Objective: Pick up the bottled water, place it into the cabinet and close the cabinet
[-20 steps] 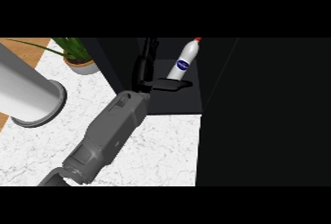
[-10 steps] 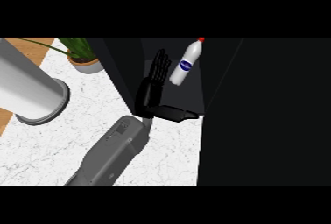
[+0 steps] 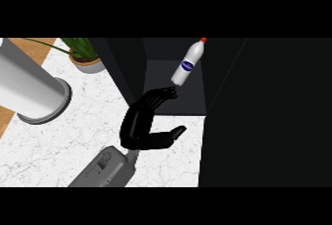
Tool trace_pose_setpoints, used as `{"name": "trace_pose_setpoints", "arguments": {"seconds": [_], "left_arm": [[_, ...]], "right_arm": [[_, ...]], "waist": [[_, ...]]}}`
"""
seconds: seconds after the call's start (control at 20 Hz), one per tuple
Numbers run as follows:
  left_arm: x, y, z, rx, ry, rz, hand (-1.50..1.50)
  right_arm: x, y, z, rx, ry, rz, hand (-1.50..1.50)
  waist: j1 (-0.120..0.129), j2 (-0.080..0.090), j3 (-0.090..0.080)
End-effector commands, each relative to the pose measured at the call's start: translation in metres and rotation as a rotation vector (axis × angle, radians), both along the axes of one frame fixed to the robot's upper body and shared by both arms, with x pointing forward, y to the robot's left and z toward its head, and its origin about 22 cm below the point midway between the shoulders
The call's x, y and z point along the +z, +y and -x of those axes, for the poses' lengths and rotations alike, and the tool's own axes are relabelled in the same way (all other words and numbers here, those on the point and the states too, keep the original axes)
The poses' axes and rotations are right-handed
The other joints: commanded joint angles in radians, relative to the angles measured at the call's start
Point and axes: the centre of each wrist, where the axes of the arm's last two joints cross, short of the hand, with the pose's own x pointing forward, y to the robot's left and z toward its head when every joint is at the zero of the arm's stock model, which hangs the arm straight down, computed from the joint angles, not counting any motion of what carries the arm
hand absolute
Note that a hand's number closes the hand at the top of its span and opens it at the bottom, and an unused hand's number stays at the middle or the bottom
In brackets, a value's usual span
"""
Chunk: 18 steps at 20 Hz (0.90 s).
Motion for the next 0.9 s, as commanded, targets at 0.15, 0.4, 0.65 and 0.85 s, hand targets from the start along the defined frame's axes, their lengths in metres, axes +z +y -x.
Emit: {"name": "trace_pose_setpoints", "arguments": {"seconds": [0.15, 0.4, 0.65, 0.85], "left_arm": [[0.002, 0.055, 0.032, 0.015, 0.041, -0.003, 1.50], [-0.010, 0.079, 0.062, 0.077, 0.038, 0.012, -1.50], [-0.010, 0.115, 0.084, 0.114, 0.053, 0.019, -1.50], [0.003, 0.135, 0.086, 0.142, 0.061, 0.081, -1.50]], "right_arm": [[0.036, -0.002, 0.011, 0.226, 0.019, 0.151, 1.50], [0.037, 0.009, 0.008, 0.377, -0.043, 0.171, 1.50], [0.056, 0.018, 0.011, 0.392, -0.100, 0.170, 1.50], [0.055, 0.024, 0.013, 0.552, -0.029, 0.158, 1.50]], "waist": [[0.000, -0.002, -0.001], [-0.006, -0.004, -0.002], [-0.004, -0.008, -0.005], [0.001, -0.006, -0.007]]}}
